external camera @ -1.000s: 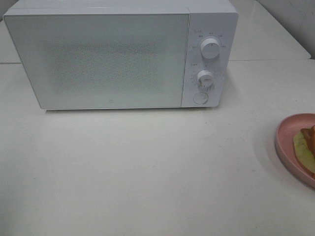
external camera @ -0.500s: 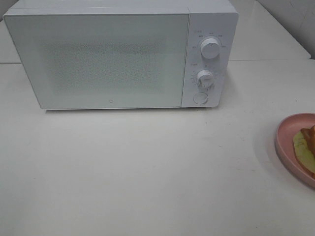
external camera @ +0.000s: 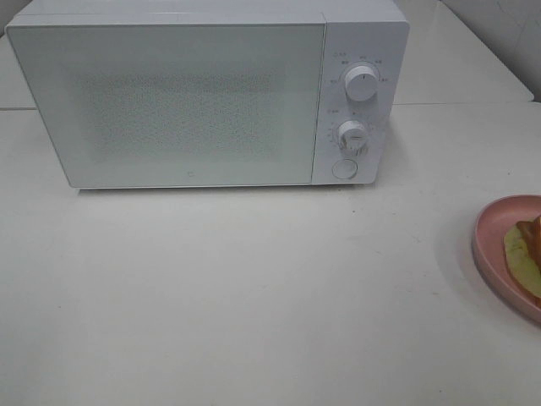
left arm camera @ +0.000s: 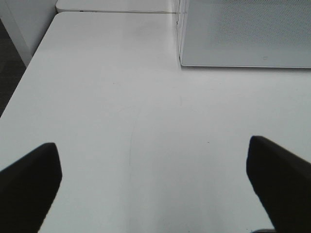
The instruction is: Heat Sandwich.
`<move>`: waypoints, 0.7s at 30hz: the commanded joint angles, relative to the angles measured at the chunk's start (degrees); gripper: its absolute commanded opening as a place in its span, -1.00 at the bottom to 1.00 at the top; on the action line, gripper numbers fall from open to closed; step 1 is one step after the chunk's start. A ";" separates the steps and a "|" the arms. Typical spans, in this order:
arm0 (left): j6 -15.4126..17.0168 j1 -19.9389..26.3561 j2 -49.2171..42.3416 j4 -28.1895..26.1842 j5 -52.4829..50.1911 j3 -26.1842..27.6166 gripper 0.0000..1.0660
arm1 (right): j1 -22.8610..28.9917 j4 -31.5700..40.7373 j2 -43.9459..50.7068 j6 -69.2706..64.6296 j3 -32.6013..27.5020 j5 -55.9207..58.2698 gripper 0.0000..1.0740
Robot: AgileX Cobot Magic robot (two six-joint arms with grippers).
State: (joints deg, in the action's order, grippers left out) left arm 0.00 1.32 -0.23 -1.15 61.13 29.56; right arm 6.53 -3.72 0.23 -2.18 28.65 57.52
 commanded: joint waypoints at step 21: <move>0.00 0.11 -1.49 0.06 0.00 0.06 0.84 | -0.46 -0.17 1.20 0.06 -0.11 -0.29 0.40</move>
